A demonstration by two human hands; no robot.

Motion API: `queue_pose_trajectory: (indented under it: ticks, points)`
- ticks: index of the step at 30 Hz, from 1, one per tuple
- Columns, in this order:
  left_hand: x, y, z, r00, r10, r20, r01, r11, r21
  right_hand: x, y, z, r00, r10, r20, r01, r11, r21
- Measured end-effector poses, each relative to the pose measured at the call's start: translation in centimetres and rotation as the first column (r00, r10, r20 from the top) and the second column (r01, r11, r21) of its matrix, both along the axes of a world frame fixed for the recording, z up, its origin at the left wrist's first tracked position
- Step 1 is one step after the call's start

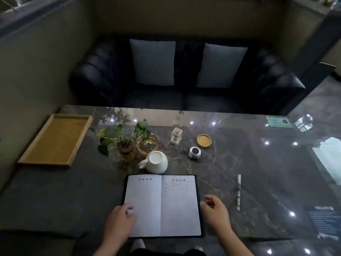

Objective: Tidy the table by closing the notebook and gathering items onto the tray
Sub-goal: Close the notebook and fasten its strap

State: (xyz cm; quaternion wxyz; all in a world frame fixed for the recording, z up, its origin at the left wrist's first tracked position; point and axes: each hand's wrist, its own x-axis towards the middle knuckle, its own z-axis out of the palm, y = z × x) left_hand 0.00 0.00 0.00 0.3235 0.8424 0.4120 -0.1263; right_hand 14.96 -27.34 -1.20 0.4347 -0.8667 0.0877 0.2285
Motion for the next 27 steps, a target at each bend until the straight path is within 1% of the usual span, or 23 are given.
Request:
queue_pose_trajectory:
  ticks: [1,3,6,8,13,17,19,21,22,24,27]
  points:
    - [0.0,0.1,0.0,1.0,-0.01,-0.004,0.01,1.0,0.023,0.1,0.0,-0.1,1.0,0.002,0.01,-0.002,1.0,-0.019]
    - [0.1,0.2,0.3,0.999,0.022,-0.03,-0.019,0.997,0.072,0.0,-0.1,0.1,1.0,0.009,-0.001,-0.009,0.998,-0.07]
    - [0.5,0.2,0.5,0.99,0.139,-0.009,-0.14,0.99,-0.034,-0.5,0.1,0.1,0.997,0.04,-0.072,-0.048,0.993,-0.108]
    - [0.8,0.1,0.5,0.982,0.19,-0.004,-0.189,0.978,-0.082,-0.6,0.2,0.2,0.995,0.059,-0.085,-0.069,0.991,-0.116]
    - [1.2,0.4,0.4,0.967,0.249,-0.051,-0.253,0.962,-0.101,-0.1,0.4,-0.2,0.991,0.055,-0.121,-0.068,0.992,-0.107]
    - [1.5,1.0,0.0,0.95,0.307,-0.062,-0.313,0.941,-0.131,0.1,0.5,-0.8,0.987,-0.034,-0.157,0.031,0.999,-0.022]
    - [1.5,1.4,-0.1,0.924,0.382,-0.025,-0.38,0.907,-0.181,0.3,0.6,-1.1,0.977,-0.096,-0.189,0.104,0.994,0.033]
    - [1.5,1.7,0.1,0.881,0.47,0.059,-0.44,0.857,-0.27,0.6,0.6,-1.3,0.969,-0.134,-0.21,0.15,0.986,0.066]
    - [1.5,1.7,0.4,0.854,0.51,0.106,-0.456,0.83,-0.321,0.7,0.6,-1.4,0.965,-0.145,-0.216,0.165,0.983,0.078]
    - [1.5,1.8,1.2,0.809,0.567,0.153,-0.471,0.782,-0.407,0.9,0.7,-1.5,0.96,-0.159,-0.229,0.187,0.977,0.106]
    - [1.5,1.4,2.1,0.796,0.564,0.222,-0.437,0.788,-0.434,1.1,0.5,-1.6,0.951,-0.177,-0.253,0.221,0.962,0.159]
